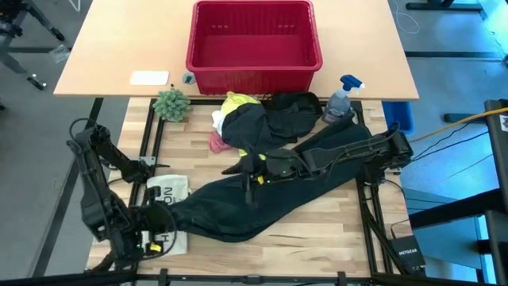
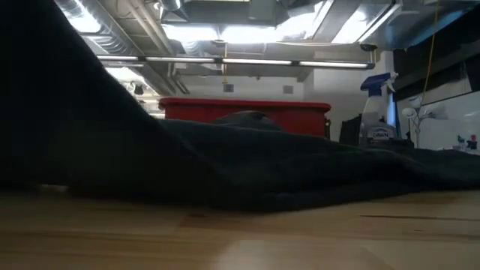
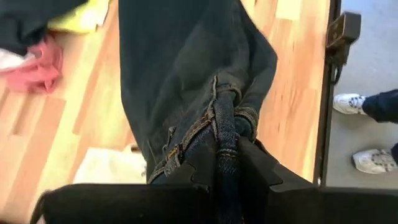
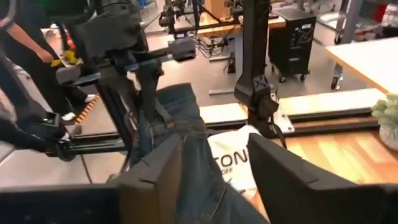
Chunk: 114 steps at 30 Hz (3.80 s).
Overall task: Fold laundry
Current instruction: Fold the black jean
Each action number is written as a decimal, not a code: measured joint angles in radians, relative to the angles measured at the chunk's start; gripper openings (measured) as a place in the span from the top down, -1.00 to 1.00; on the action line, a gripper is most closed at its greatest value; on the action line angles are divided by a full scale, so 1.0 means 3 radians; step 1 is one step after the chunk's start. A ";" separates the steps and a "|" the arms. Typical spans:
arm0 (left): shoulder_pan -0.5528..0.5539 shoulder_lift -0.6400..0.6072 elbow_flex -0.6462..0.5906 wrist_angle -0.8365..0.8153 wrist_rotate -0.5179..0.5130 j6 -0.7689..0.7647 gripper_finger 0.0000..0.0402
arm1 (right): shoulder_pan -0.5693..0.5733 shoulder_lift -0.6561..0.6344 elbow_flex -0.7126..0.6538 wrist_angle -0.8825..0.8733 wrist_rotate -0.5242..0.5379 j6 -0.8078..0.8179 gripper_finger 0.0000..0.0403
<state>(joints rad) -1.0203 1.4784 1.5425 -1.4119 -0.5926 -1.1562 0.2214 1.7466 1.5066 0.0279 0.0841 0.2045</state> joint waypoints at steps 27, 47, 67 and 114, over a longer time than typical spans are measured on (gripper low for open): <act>0.1065 -0.0225 0.0071 0.0929 -0.0393 0.1829 0.85 | -0.0019 0.0669 0.0548 -0.0065 -0.0275 -0.0017 -0.02; 0.1019 -0.0251 0.0459 0.0526 -0.0440 0.1688 0.34 | -0.0048 0.0692 0.0533 -0.0241 -0.0177 0.0289 0.90; 0.0576 -0.0496 0.0774 -0.0524 0.0038 0.1442 -0.02 | 0.0007 0.0636 0.0537 -0.0167 -0.1082 0.0199 0.90; 0.1436 -0.0440 0.0319 0.0652 0.2027 0.2481 -0.02 | -0.0022 0.0636 0.0540 -0.0066 -0.1313 0.0352 0.91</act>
<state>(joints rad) -0.5895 1.3465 1.6382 -1.2163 0.0156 -0.4118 0.2149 1.9373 1.6686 0.0079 -0.3098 0.3103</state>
